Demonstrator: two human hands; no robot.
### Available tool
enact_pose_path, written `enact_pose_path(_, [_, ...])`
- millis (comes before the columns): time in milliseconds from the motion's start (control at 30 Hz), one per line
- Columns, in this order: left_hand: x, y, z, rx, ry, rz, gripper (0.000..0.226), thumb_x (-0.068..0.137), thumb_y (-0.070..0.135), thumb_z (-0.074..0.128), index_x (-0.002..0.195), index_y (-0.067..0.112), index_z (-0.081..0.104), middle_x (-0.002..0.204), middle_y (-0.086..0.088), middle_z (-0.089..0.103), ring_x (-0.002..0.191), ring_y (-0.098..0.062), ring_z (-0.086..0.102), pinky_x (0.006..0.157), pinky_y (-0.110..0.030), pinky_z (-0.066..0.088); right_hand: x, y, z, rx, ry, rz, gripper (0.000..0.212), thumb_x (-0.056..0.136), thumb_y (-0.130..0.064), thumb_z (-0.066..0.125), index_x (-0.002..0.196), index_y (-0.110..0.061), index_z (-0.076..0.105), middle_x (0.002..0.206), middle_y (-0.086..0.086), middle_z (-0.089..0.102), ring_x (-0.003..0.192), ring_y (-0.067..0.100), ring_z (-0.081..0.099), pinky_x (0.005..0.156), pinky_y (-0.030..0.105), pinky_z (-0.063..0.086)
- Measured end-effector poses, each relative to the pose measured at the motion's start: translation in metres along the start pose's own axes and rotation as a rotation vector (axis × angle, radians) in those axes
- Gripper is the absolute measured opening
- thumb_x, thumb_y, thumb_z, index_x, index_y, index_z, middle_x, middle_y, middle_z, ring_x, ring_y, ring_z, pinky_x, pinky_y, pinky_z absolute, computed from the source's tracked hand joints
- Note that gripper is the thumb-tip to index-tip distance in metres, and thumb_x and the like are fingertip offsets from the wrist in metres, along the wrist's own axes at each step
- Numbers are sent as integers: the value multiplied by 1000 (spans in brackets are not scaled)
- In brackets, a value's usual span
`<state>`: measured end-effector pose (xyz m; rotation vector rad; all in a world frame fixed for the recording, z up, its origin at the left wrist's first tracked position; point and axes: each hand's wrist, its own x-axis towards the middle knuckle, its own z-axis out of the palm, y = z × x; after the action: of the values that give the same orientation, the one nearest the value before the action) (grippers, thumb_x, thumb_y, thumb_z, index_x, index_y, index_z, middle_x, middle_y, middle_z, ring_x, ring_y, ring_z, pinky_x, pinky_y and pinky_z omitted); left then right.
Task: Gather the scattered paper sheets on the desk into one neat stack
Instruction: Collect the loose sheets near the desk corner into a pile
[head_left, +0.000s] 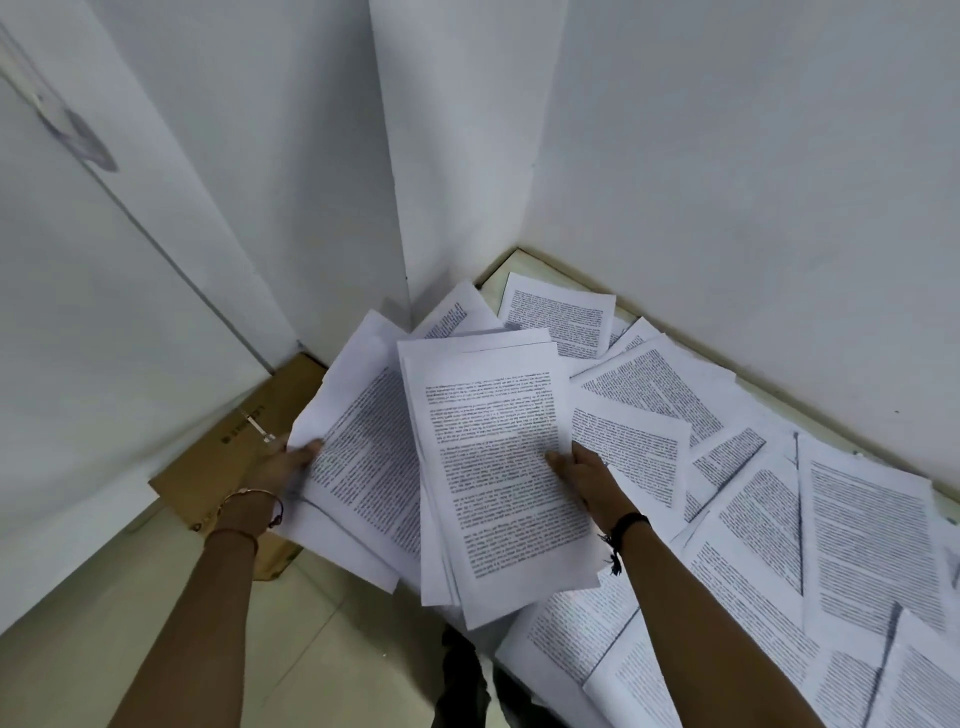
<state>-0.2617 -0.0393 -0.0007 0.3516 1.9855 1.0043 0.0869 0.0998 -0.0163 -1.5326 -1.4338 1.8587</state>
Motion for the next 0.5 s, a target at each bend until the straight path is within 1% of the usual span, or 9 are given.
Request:
enact_pose_path(67, [-1,2,-4,-53,-6,-2,43,89,14,59,127,-3,50,131,-17,53,103,-23,47,89,-34,34,-2,-2,-5,36,19,7,22,95,-21,56,112,-11,65,109,8,71,103,27,66,92,39,53])
enact_pose_path(133, [-7,5,-7,-91,1,-10,47,89,19,60,130,1,48,129,-9,52,108,-26,49,91,-36,35,-8,-4,-10,77,44,12,23,95,-22,56,113,-11,65,112,12,70,105,28,66,95,42,52])
enact_pose_path(233, [-10,4,-13,-147,-46,-5,52,86,30,62,131,6,49,132,-8,53,118,-31,50,104,-46,37,-14,-7,-19,145,59,19,23,95,-23,56,110,-8,65,110,15,70,101,29,66,95,43,51])
enact_pose_path(300, [-11,2,-13,-161,-97,-3,49,87,30,60,128,5,52,132,-16,54,119,-35,52,107,-52,36,-19,-11,-24,168,63,5,24,95,-22,56,111,-6,64,109,16,70,99,29,67,94,42,51])
enact_pose_path(333, [-15,2,-8,-152,-112,-6,47,89,27,57,128,2,52,132,-19,54,119,-37,51,107,-51,36,-21,-13,-27,174,70,-9,24,95,-22,56,112,-5,64,109,16,69,99,29,66,93,42,52])
enact_pose_path(400, [-21,0,8,-95,-130,-19,43,93,14,52,130,-5,47,135,-24,49,123,-41,47,106,-44,37,-24,-13,-31,138,92,-43,22,95,-21,56,108,-6,65,106,15,71,97,28,67,89,40,53])
enact_pose_path(433, [-22,-5,20,-56,-141,-29,43,93,12,51,132,-7,45,137,-25,46,125,-40,45,104,-41,37,-27,-13,-32,83,113,-64,18,95,-21,56,102,-8,66,99,13,71,91,25,67,84,37,53])
enact_pose_path(467, [-24,-11,30,19,-151,-43,46,93,14,54,133,-6,44,138,-24,46,126,-39,46,101,-37,36,-29,-12,-32,16,137,-86,15,95,-21,56,91,-10,66,87,10,70,80,21,66,76,33,52])
enact_pose_path(500, [-26,-18,40,122,-153,-62,48,92,18,56,133,-3,45,137,-23,47,124,-36,47,97,-33,37,-31,-11,-32,-68,159,-113,19,96,-21,56,79,-13,60,73,7,63,68,19,59,68,30,46])
